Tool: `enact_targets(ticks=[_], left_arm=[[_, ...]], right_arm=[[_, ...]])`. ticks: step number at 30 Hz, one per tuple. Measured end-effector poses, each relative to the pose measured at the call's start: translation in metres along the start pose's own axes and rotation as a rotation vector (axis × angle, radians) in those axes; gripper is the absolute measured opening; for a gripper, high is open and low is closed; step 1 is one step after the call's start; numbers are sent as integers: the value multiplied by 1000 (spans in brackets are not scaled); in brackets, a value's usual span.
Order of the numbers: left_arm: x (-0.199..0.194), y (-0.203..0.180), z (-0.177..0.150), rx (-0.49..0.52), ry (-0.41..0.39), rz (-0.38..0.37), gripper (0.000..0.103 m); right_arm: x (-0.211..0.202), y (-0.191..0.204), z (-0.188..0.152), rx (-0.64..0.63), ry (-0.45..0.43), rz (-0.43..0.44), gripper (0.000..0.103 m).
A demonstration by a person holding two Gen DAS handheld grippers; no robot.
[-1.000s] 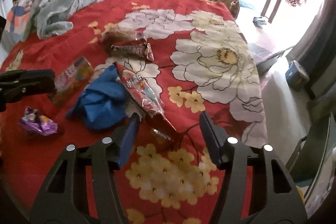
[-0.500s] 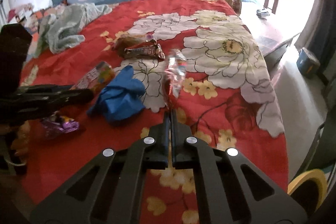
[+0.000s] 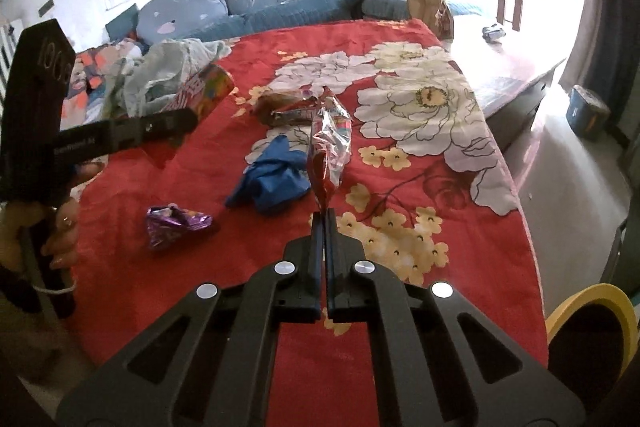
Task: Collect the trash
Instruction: 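Carry the red tube and wrapper over the bin with both tools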
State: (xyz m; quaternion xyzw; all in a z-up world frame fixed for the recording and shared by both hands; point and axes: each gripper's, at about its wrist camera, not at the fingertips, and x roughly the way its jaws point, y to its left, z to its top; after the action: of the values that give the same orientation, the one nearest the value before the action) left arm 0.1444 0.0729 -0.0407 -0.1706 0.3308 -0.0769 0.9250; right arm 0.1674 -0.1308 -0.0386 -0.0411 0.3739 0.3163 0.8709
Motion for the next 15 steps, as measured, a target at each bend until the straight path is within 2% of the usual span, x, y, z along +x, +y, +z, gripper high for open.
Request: enact_targets(ticks=[15], left_arm=[[-17,-51,1,80,-41,-87,29]], right_arm=[[-48,-10,-7,53,-72,-25,0]])
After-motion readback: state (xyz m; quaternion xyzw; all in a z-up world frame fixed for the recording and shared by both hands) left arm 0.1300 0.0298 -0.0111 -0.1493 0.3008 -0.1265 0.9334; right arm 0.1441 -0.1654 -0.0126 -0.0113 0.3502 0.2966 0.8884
